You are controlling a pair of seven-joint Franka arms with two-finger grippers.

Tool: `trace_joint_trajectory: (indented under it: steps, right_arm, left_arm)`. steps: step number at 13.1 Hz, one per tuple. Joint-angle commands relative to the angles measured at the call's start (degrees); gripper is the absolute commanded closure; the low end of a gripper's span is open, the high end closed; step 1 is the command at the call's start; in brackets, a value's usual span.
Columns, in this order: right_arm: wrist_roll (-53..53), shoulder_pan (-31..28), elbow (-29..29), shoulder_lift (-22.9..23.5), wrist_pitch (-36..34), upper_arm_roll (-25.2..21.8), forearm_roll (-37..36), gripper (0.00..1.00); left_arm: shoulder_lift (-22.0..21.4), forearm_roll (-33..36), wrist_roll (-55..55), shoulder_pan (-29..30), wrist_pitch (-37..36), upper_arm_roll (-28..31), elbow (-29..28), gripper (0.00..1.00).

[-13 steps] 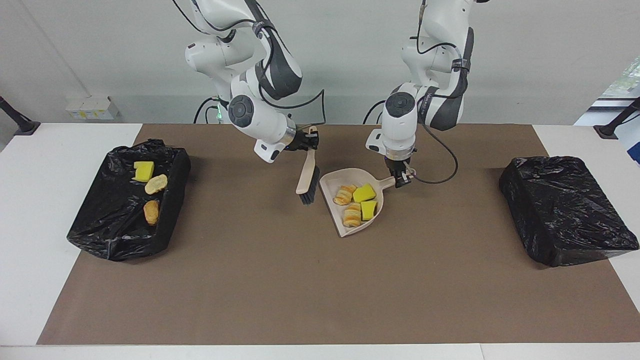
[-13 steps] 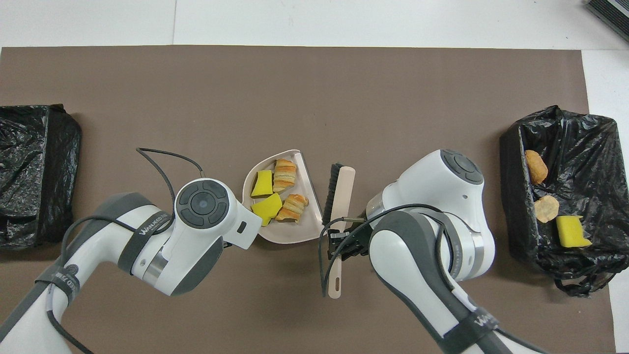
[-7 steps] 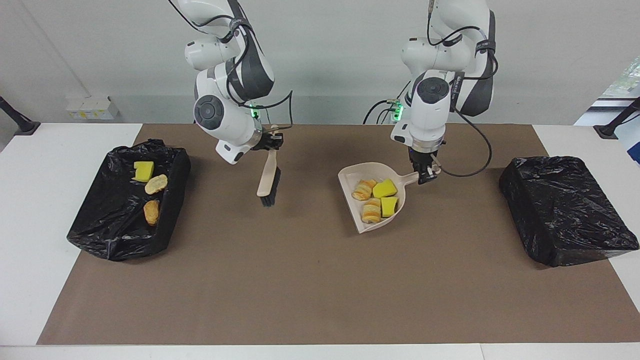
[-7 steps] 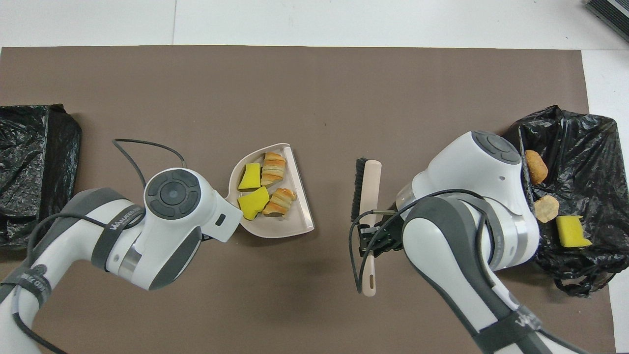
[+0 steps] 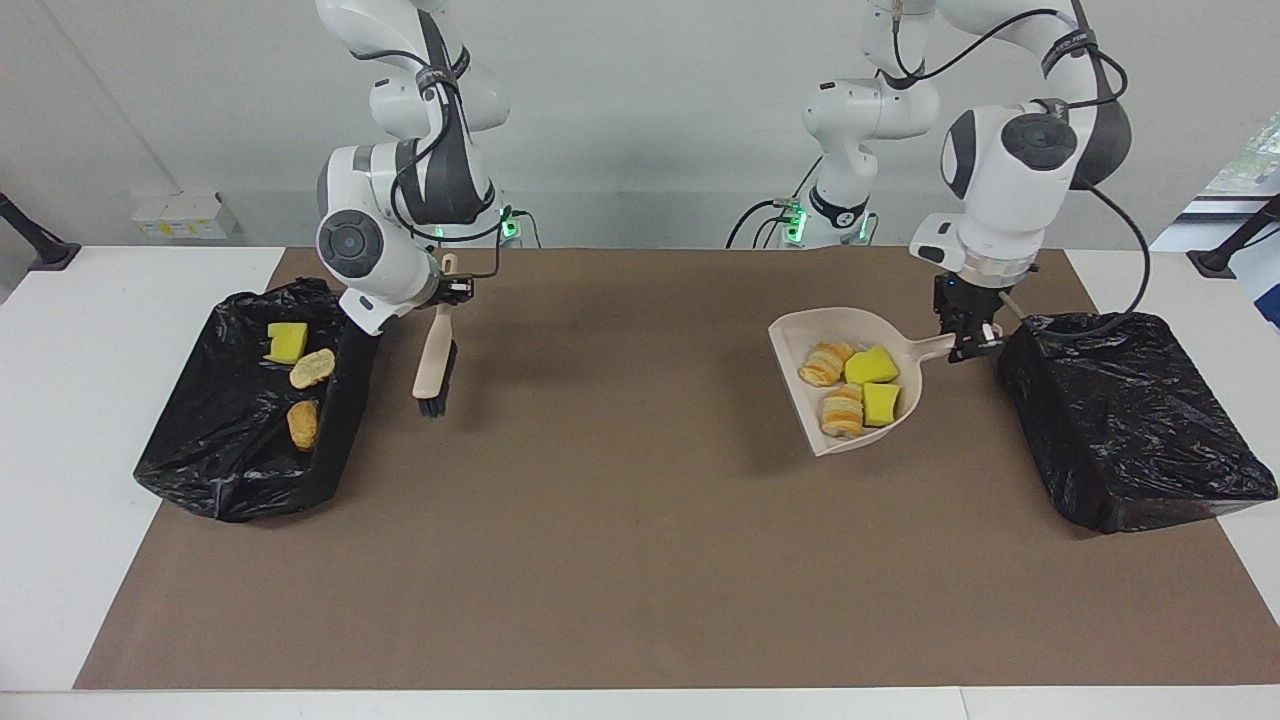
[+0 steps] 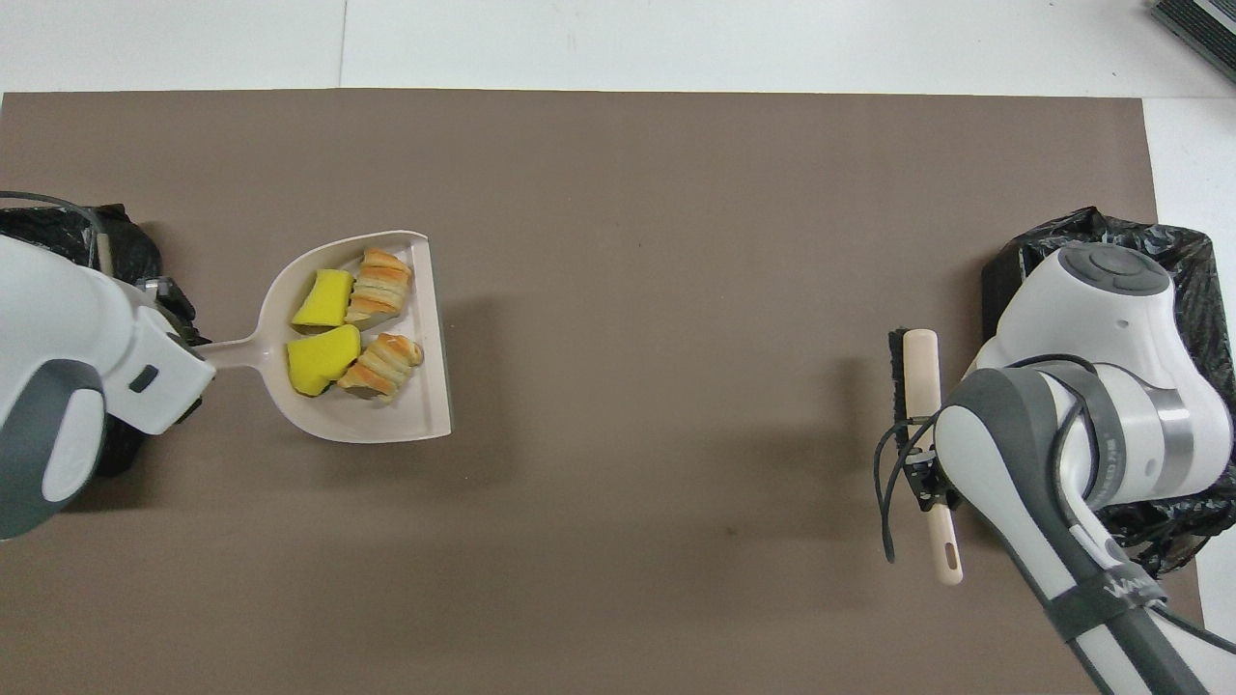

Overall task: Sweep and dump trash in bin
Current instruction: 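Carry the loaded dustpan to the black bag with the left gripper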

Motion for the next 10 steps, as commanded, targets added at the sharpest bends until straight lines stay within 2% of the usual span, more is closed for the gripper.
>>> trace_joint_trajectory:
  steps: [1, 3, 7, 10]
  right_arm:
    - [-1.42, 1.38, -1.83, -2.67, -0.91, 1.30, -1.20, 1.00]
    - [0.59, 5.42, -0.95, -1.80, -0.91, 1.31, 0.11, 1.00]
    - [8.32, 11.32, 1.77, -0.22, -0.21, 1.31, 8.54, 1.00]
    - [19.11, 18.42, 5.72, 3.38, 2.06, 1.39, 15.30, 1.00]
  left_arm:
    - [-0.28, -1.47, 4.98, 6.75, -1.84, -0.71, 2.26, 1.00]
    - [-1.42, -1.47, 7.61, 8.97, -2.63, -0.53, 2.17, 1.00]
    - [-1.69, -3.04, 9.21, 16.69, -1.85, 0.17, 2.61, 1.00]
    - [0.24, -3.32, 16.92, 22.14, -1.06, 0.43, 6.81, 1.00]
